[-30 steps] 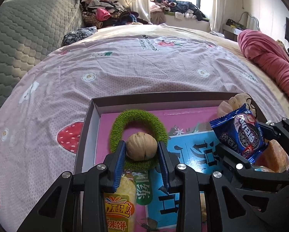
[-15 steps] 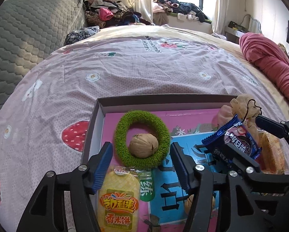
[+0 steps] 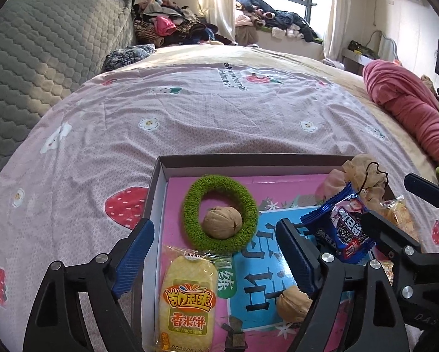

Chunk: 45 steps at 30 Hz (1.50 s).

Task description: Organize objects

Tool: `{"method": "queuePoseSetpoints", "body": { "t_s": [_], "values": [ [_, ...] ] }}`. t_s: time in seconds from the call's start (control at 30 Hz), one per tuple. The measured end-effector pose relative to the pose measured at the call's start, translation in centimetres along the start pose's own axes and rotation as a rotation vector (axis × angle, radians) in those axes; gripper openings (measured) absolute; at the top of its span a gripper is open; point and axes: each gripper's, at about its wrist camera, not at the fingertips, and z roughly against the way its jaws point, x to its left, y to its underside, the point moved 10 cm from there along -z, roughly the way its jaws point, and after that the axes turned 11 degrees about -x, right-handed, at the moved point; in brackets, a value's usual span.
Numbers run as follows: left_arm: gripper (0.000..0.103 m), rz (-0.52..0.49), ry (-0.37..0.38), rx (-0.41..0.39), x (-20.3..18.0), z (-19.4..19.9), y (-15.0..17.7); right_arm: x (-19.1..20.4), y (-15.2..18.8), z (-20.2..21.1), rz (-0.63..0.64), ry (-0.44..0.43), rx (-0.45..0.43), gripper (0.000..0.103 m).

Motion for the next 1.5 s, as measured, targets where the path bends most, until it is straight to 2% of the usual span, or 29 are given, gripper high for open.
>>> {"method": "queuePoseSetpoints", "body": {
  "t_s": [0.13,0.4,0.43,0.47,0.67,1.03,1.17,1.23,1.5],
  "values": [
    [0.086,0.002,0.0,-0.003,0.1,0.2,-0.1,-0.3,-0.2,0.4,-0.027,-0.004,-0.007,0.09],
    [0.088,0.024,0.006,-0.012,0.4,1.5,-0.4,-1.2,-0.8,3.2,-0.065,-0.001,-0.037,0.094],
    [0.092,0.026,0.004,-0.011,0.5,1.8,-0.4,-1.4,-0.7,3.6,-0.073,-0.002,-0.039,0.094],
    [0.103,0.029,-0.004,-0.014,0.6,2.3,-0.4,-1.6,-0.8,4.2,-0.088,-0.009,-0.047,0.094],
    [0.103,0.038,-0.006,-0.029,0.7,5.3,-0.1,-1.7,-0.9,7.7,-0.125,-0.028,-0.069,0.095],
    [0.103,0.056,-0.051,-0.079,1.1,15.0,1.4,0.4,0.8,14.8,-0.159,-0.078,-0.063,0.095],
    [0.103,0.039,-0.084,-0.088,1.2,18.2,2.4,1.0,0.7,17.7,-0.175,-0.082,-0.097,0.096],
    [0.103,0.03,-0.105,-0.094,1.3,19.6,2.7,1.3,0.7,19.0,-0.178,-0.086,-0.102,0.102],
    [0.103,0.032,-0.097,-0.135,0.6,25.5,4.0,1.9,1.2,23.3,-0.163,-0.077,-0.14,0.102]
  ]
}}
